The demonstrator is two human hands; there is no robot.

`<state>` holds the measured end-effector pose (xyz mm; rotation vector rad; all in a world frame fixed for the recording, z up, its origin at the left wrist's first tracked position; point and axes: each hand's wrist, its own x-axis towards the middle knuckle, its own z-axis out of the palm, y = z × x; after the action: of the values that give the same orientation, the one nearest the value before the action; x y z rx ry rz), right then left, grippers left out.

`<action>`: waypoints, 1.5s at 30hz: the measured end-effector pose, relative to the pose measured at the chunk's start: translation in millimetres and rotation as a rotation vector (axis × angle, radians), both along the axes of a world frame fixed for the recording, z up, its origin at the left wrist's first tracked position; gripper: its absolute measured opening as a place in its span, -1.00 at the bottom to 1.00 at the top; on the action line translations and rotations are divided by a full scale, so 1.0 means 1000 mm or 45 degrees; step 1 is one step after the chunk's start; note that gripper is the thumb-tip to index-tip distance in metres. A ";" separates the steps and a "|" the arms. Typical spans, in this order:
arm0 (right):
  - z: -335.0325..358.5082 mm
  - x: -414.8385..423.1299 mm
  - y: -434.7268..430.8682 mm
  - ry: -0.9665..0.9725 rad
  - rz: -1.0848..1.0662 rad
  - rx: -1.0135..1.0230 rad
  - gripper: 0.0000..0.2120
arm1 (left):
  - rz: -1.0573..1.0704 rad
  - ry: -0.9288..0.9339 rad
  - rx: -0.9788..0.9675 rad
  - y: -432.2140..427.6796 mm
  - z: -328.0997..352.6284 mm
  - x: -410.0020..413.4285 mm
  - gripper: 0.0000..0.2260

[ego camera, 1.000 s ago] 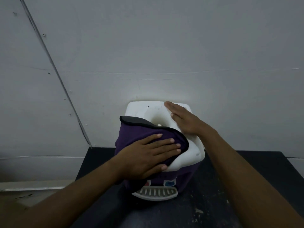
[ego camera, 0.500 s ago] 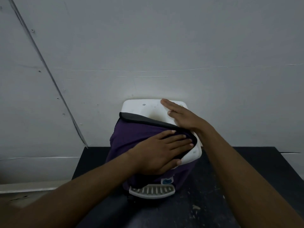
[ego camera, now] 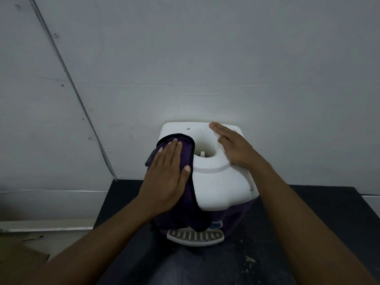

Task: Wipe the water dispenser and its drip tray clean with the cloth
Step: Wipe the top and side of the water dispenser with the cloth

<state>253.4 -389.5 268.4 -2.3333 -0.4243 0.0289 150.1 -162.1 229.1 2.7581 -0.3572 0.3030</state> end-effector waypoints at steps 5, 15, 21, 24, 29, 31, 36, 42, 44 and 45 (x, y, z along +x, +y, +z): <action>0.000 -0.002 -0.001 0.005 0.002 0.001 -0.50 | -0.069 0.156 -0.157 0.014 0.013 0.034 -0.42; 0.003 -0.003 0.000 -0.073 0.036 -0.052 -0.50 | -0.361 0.456 -0.024 -0.004 0.052 0.129 -0.45; 0.003 -0.005 0.001 -0.097 0.029 -0.045 -0.51 | -0.314 0.358 -0.317 -0.015 0.053 0.138 -0.49; 0.002 -0.005 0.000 -0.103 0.016 -0.059 -0.52 | -0.159 0.194 -0.530 -0.014 0.041 0.128 -0.59; -0.001 -0.005 0.001 -0.111 -0.001 -0.059 -0.52 | -0.038 0.235 -0.434 -0.003 0.039 0.127 -0.44; -0.001 -0.005 0.002 -0.111 0.000 -0.048 -0.51 | -0.115 0.291 -0.159 -0.008 0.051 0.137 -0.31; 0.000 -0.004 0.002 -0.109 -0.025 -0.077 -0.50 | -0.200 0.284 -0.164 -0.022 0.061 0.159 -0.38; -0.001 -0.006 0.002 -0.078 -0.083 -0.033 -0.50 | -0.196 0.282 -0.504 -0.020 0.050 0.165 -0.70; 0.000 -0.007 0.002 -0.086 -0.047 -0.012 -0.51 | -0.232 0.305 -0.381 -0.017 0.049 0.163 -0.55; 0.000 -0.007 0.001 -0.089 -0.028 -0.008 -0.51 | -0.269 0.327 -0.280 -0.016 0.050 0.163 -0.45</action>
<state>246.5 -388.3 268.3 -2.3500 -0.4333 -0.0622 313.4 -177.9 279.5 2.4778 -0.5085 -0.0621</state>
